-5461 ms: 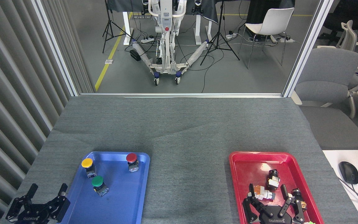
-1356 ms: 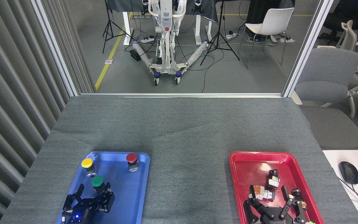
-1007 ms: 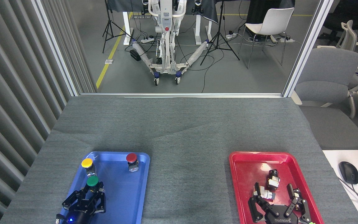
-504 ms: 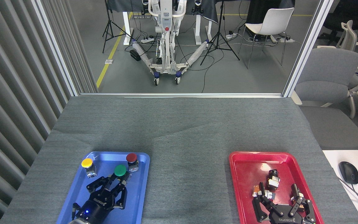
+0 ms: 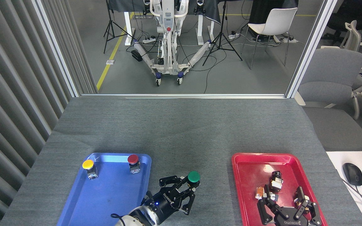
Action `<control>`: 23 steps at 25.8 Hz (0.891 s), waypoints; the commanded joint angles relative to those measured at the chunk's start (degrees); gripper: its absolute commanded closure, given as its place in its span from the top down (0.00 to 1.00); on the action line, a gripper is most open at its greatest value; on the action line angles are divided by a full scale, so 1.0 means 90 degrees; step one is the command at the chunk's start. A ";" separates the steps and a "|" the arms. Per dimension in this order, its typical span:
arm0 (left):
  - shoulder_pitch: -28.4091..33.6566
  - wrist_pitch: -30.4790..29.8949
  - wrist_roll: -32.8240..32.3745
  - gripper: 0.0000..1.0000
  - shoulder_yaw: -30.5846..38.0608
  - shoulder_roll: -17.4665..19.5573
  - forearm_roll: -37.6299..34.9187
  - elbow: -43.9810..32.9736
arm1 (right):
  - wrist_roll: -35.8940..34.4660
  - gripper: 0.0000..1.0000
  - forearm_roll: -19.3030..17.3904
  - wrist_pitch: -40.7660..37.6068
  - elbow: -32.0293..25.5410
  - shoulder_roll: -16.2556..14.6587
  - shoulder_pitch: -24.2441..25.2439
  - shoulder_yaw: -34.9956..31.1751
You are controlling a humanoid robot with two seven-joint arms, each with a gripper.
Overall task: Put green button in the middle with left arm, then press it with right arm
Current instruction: 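Carry the green button with the left hand out of the blue tray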
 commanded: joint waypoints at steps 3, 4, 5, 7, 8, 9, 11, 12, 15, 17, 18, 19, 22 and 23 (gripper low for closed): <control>-0.0628 -0.0015 -0.0075 0.00 -0.0358 -0.0592 -0.0130 0.0961 | 0.0000 1.00 -0.0020 -0.0027 0.0028 0.0021 0.0017 -0.0009; -0.0628 -0.0015 -0.0085 0.00 -0.0368 -0.0592 -0.0130 0.1000 | 0.0010 1.00 -0.0049 -0.0076 0.0028 0.0041 0.0017 -0.0009; -0.0618 -0.0015 -0.0094 0.00 -0.0368 -0.0583 -0.0149 0.1029 | 0.0020 1.00 -0.0069 -0.0135 0.0038 0.0070 0.0007 -0.0009; -0.0569 -0.0025 -0.0075 0.00 -0.0368 -0.0544 -0.0140 0.1146 | 0.0030 1.00 -0.0059 -0.0164 0.0028 0.0099 0.0007 -0.0009; -0.0491 -0.0064 -0.0036 0.00 -0.0368 -0.0495 -0.0130 0.1137 | 0.0030 1.00 -0.0059 -0.0154 0.0028 0.0099 -0.0013 0.0001; -0.0374 -0.0074 -0.0026 0.00 -0.0358 -0.0436 -0.0120 0.1088 | 0.0030 1.00 -0.0059 -0.0154 0.0038 0.0090 -0.0013 0.0001; -0.0266 -0.0074 -0.0016 0.00 -0.0358 -0.0466 -0.0130 0.1088 | 0.0030 1.00 -0.0059 -0.0164 0.0038 0.0080 -0.0013 0.0001; -0.0247 -0.0064 -0.0016 0.00 -0.0358 -0.0475 -0.0140 0.1088 | 0.0030 1.00 -0.0069 -0.0164 0.0038 0.0070 -0.0022 0.0001; -0.0237 -0.0054 -0.0016 0.06 -0.0358 -0.0485 -0.0091 0.1117 | 0.0030 0.99 -0.0059 -0.0164 0.0038 0.0070 -0.0013 0.0010; -0.0237 -0.0103 -0.0026 0.21 -0.0358 -0.0466 -0.0042 0.1137 | 0.0039 0.94 -0.0059 -0.0154 0.0038 0.0090 -0.0013 0.0001; -0.0237 -0.0113 -0.0026 0.49 -0.0358 -0.0436 -0.0032 0.1127 | 0.0039 0.93 -0.0059 -0.0145 0.0038 0.0090 -0.0022 0.0001; -0.0237 -0.0123 -0.0016 0.72 -0.0348 -0.0456 -0.0032 0.1137 | 0.0049 0.91 -0.0059 -0.0145 0.0038 0.0080 -0.0022 0.0010; -0.0227 -0.0113 -0.0006 0.89 -0.0348 -0.0475 -0.0032 0.1127 | 0.0049 0.83 -0.0059 -0.0154 0.0048 0.0070 -0.0022 0.0010; -0.0227 -0.0123 -0.0006 0.90 -0.0348 -0.0485 -0.0032 0.1107 | 0.0059 0.79 -0.0059 -0.0164 0.0048 0.0070 -0.0022 0.0020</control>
